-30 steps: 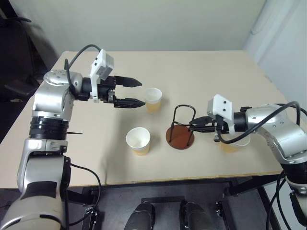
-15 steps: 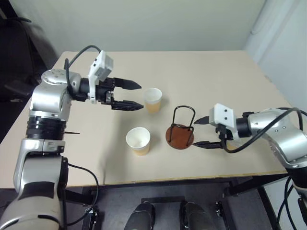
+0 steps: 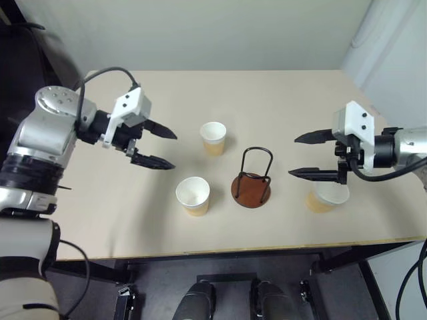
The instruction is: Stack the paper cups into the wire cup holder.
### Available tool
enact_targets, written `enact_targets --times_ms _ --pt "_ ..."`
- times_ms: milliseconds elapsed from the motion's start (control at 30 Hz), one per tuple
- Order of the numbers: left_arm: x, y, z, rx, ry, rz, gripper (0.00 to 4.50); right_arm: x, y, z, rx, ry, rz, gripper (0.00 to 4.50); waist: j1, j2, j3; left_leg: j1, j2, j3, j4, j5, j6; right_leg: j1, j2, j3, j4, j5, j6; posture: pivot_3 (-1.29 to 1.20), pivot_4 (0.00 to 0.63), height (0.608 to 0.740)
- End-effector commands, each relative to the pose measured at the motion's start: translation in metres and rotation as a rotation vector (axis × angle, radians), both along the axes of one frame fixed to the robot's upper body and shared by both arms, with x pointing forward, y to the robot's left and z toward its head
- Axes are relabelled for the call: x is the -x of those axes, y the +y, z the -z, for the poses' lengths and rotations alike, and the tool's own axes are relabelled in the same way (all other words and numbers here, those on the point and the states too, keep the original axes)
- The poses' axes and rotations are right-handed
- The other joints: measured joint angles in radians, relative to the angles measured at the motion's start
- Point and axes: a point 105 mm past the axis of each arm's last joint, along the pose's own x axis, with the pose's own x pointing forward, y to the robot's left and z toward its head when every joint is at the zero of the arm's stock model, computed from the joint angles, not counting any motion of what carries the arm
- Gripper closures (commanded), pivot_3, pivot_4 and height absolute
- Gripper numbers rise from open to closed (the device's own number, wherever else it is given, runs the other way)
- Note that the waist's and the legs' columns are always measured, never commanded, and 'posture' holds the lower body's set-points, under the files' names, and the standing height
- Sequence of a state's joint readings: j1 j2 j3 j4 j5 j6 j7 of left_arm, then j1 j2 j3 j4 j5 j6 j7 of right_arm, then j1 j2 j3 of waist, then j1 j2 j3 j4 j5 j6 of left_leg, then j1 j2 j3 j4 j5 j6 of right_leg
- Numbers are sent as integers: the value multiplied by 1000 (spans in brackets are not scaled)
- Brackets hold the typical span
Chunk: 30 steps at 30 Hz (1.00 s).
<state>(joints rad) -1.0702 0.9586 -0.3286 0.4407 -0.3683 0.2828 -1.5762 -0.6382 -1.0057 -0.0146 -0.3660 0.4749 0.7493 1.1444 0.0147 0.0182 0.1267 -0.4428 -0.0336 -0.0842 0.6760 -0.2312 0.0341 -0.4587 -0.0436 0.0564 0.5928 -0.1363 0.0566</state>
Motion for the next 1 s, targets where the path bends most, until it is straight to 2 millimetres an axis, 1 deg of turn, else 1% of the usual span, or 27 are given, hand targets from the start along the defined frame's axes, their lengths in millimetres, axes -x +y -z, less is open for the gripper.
enact_targets --times_ms 33,133,267,400,533,667,767,900,1000 --pt "4 -11 -2 5 -19 73 0 2 0 -7 15 -53 2 513 -1 0 0 0 0 0 0 0 0 0 0 0 0 0 0 0 150 740" --pt "6 -19 6 -11 -13 101 0 2 0 -10 18 -58 -1 513 -3 0 0 0 0 0 0 0 0 -1 0 0 0 0 0 0 150 740" --pt "13 -26 11 -50 -16 145 0 2 0 -25 14 -88 -8 513 -4 0 0 -2 0 0 0 0 -1 -3 0 0 1 0 1 0 150 740" --pt "17 -23 13 -115 -48 169 0 5 5 -40 22 -120 -40 513 -5 0 0 -2 0 0 0 0 0 -3 1 0 1 0 1 0 150 740" --pt "19 -18 16 -174 -69 185 0 8 9 -48 27 -134 -71 513 -7 0 0 -2 1 0 0 0 0 -3 1 0 1 0 1 0 150 740" --pt "18 -19 15 -203 -88 216 0 18 14 -60 -22 -100 -134 513 -4 0 0 -2 1 0 1 0 0 -3 1 0 1 0 1 0 150 740" --pt "15 -23 13 -208 -94 232 0 18 13 -61 -16 -95 -132 513 -3 0 0 -3 0 -1 2 0 0 -3 1 -1 1 0 1 0 150 740" --pt "10 -35 7 -202 -103 257 0 17 13 -60 -11 -92 -131 513 -2 0 0 -4 0 -1 4 -1 1 -3 0 -1 1 0 1 0 150 740" --pt "5 -43 2 -230 -134 280 0 17 12 -58 -5 -76 -132 513 -3 0 0 -4 0 -1 5 -1 1 -3 0 -1 2 0 1 0 150 740"
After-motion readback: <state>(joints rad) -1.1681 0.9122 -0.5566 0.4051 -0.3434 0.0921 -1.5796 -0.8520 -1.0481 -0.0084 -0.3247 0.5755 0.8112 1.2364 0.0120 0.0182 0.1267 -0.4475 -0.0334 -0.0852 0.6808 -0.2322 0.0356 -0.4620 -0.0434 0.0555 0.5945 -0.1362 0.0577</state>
